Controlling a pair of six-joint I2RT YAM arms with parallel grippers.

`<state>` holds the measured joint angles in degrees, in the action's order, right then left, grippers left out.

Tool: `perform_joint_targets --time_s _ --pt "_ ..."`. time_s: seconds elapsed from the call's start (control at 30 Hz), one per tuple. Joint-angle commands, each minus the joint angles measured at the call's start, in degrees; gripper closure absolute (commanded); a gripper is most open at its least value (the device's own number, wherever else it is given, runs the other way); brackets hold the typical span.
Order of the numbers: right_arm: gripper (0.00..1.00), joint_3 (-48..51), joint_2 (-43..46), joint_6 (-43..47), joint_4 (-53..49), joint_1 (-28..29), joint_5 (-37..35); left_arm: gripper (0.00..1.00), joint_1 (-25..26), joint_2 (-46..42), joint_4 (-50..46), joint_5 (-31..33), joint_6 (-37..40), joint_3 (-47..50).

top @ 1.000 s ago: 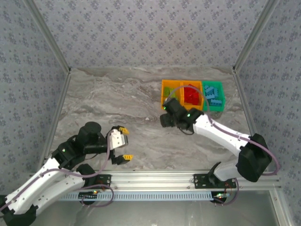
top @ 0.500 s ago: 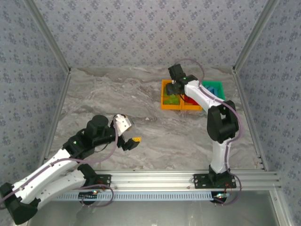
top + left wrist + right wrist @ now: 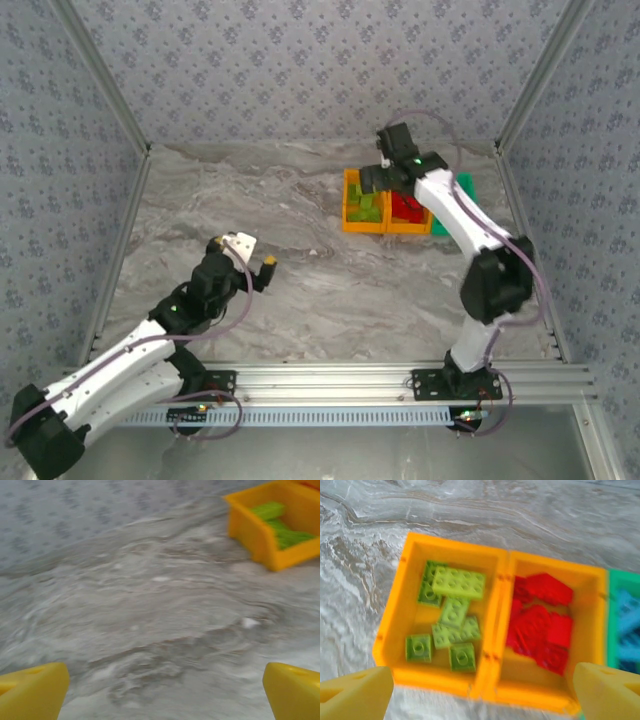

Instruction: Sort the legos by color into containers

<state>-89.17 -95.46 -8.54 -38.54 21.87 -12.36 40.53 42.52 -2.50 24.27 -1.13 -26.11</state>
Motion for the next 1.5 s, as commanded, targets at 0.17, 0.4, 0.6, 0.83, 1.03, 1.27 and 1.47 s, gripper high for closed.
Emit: perform_joint_targets --time_s 0.17,0.4,0.6,0.83,1.03,1.27,1.47 --pt "0.01 38.97 34.44 -0.08 21.16 -1.85 -14.13 0.01 -13.28 7.22 17.6 7.19 1.03 4.62" --pt "0.0 64.25 37.44 3.21 49.91 -9.41 -18.29 0.01 -24.32 18.56 31.87 1.26 2.22 7.45" --pt "0.0 70.99 25.49 4.83 72.01 -15.77 -7.45 0.01 -31.91 31.07 43.23 -10.34 2.97 7.3" --pt "0.0 66.19 17.75 8.36 74.63 -22.89 7.73 0.01 -39.53 45.45 54.75 -20.82 1.9 5.66" --pt "0.0 67.64 8.86 9.59 85.21 -22.54 6.71 0.01 -41.17 45.5 49.67 -21.53 -0.04 2.65" --pt "0.0 66.82 8.57 9.19 84.6 -23.23 7.9 0.01 -41.37 45.36 49.22 -21.37 -0.38 2.46" --pt "0.0 66.71 8.47 9.39 84.42 -23.19 8.21 0.01 -41.37 45.3 49.04 -21.37 -0.44 2.47"
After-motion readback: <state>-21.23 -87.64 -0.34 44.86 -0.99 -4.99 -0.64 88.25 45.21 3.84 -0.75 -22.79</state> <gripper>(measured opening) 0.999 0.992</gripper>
